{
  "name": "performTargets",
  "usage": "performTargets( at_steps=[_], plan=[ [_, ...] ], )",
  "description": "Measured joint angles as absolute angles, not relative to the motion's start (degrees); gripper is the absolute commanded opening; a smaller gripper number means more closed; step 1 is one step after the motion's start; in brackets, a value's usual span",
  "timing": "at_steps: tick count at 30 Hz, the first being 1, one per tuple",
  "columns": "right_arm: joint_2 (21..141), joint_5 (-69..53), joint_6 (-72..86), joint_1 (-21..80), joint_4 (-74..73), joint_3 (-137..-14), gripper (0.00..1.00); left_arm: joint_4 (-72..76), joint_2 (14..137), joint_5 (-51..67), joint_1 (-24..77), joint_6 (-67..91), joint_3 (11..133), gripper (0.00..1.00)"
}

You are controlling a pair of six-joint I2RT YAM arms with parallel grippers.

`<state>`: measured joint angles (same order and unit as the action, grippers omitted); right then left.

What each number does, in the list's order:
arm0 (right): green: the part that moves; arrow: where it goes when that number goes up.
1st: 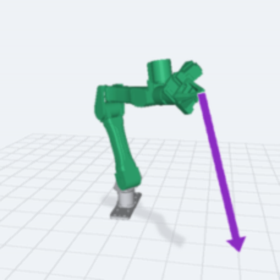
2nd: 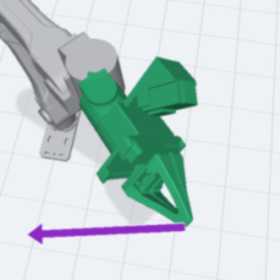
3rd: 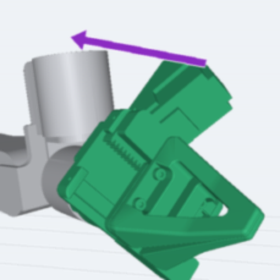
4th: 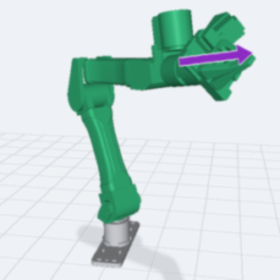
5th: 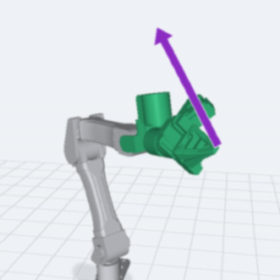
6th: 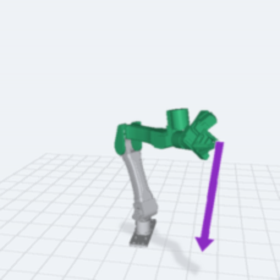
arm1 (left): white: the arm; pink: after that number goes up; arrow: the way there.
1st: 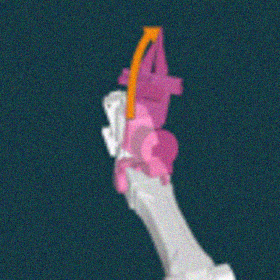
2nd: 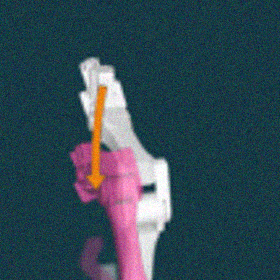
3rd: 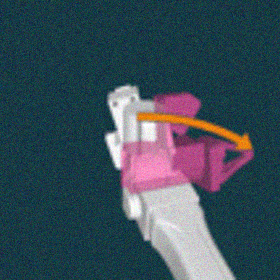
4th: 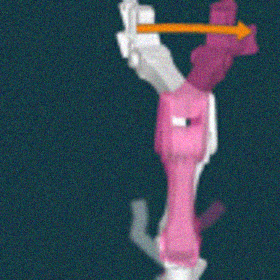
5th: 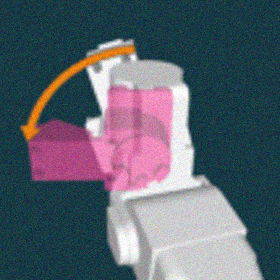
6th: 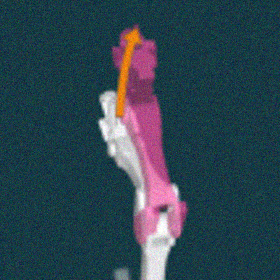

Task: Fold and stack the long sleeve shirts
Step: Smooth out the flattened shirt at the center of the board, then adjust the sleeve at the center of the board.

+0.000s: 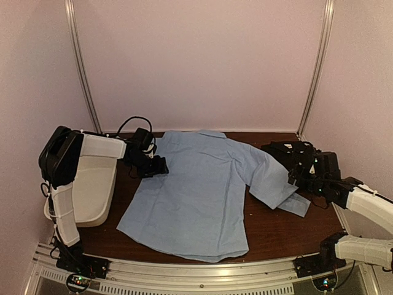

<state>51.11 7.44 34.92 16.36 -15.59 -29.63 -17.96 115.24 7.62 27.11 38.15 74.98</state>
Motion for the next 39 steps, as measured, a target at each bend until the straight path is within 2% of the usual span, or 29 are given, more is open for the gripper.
performTargets(
  at_steps=[11, 14, 19, 25, 29, 33, 39],
  plan=[
    [52.9, -2.4, 36.9, 13.5, -10.5, -22.5, 0.84, -18.0, 114.8, 7.0, 26.0, 37.6, 74.4, 0.80],
    [54.5, -4.1, 37.5, 12.8, -7.6, -21.0, 0.79, -18.0, 114.8, 7.0, 26.0, 37.5, 74.4, 0.80],
    [57.3, -6.5, 38.5, 11.2, -1.4, -18.8, 0.62, -18.1, 114.7, 7.3, 26.0, 37.2, 74.4, 0.80],
    [59.7, -8.6, 39.6, 10.3, 4.7, -18.2, 0.28, -18.3, 114.6, 7.7, 26.0, 36.9, 74.4, 0.80],
    [60.3, -9.1, 39.3, 10.1, 5.6, -18.7, 0.12, -18.6, 114.5, 7.7, 26.0, 36.9, 74.4, 0.80],
    [60.0, -9.2, 38.7, 10.0, 4.2, -20.8, 0.04, -19.4, 114.3, 7.7, 26.0, 36.7, 74.4, 0.80],
    [56.1, -10.6, 37.6, 9.9, -0.9, -26.7, 0.03, -19.5, 114.3, 7.7, 26.0, 36.7, 74.4, 0.80]
  ],
)
